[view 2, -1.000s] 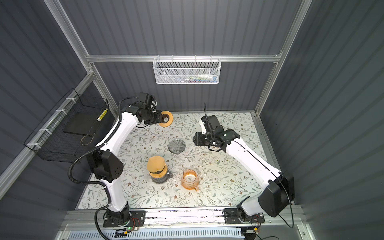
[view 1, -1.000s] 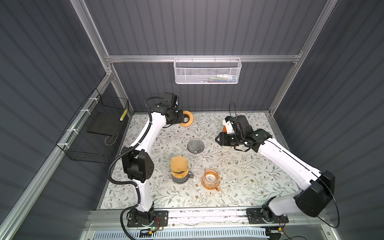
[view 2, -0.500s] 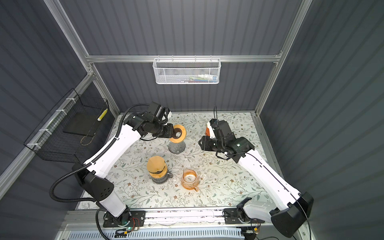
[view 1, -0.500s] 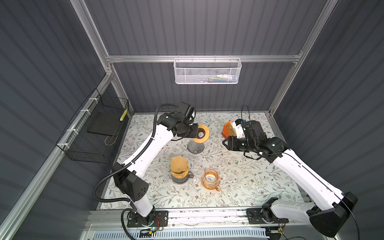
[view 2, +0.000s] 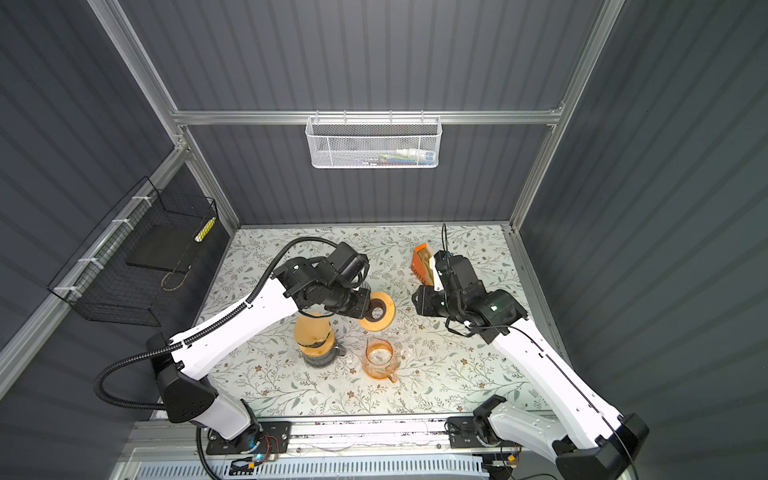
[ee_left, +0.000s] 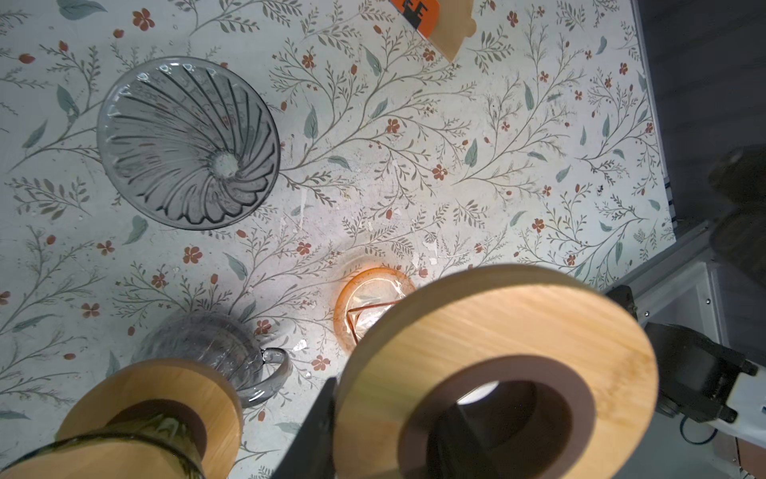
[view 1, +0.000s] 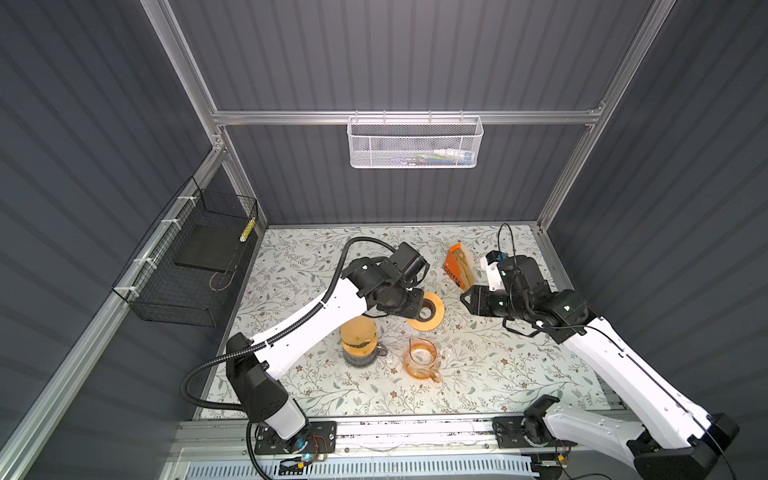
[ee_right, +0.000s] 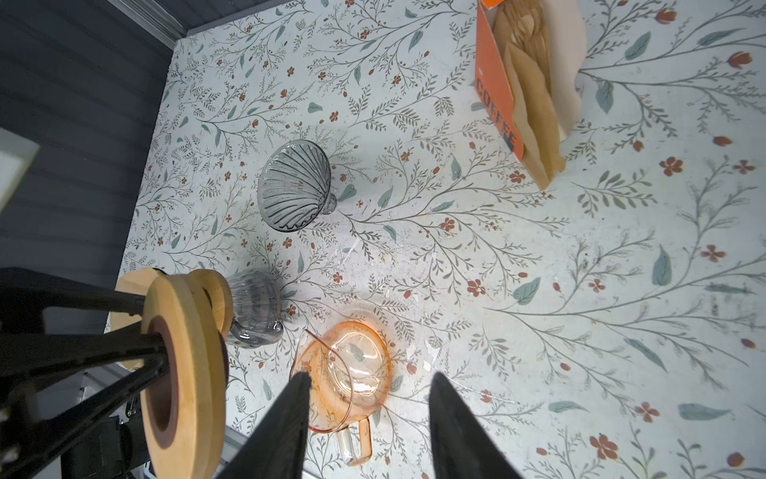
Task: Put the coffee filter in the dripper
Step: 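Lift the wooden ring with the left gripper and carry it over the pitcher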
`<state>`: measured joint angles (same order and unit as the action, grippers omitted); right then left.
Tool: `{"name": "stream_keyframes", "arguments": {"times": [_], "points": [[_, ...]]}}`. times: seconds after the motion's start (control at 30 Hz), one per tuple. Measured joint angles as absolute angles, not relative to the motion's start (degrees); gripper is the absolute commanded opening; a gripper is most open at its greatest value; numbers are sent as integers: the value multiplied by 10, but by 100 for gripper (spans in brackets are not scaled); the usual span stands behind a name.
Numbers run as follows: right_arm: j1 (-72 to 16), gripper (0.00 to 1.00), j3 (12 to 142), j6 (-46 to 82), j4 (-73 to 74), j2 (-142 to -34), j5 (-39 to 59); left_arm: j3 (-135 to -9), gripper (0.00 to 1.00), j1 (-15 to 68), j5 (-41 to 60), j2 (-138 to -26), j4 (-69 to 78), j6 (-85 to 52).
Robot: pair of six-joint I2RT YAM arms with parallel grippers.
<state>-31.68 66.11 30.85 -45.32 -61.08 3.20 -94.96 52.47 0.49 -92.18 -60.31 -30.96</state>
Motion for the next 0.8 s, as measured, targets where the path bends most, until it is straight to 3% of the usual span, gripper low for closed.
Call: {"name": "stream_keyframes", "arguments": {"times": [0.8], "points": [[-290, 49, 622, 308, -446, -604, 47, -850, 0, 590, -5, -956, -572, -382]]}}
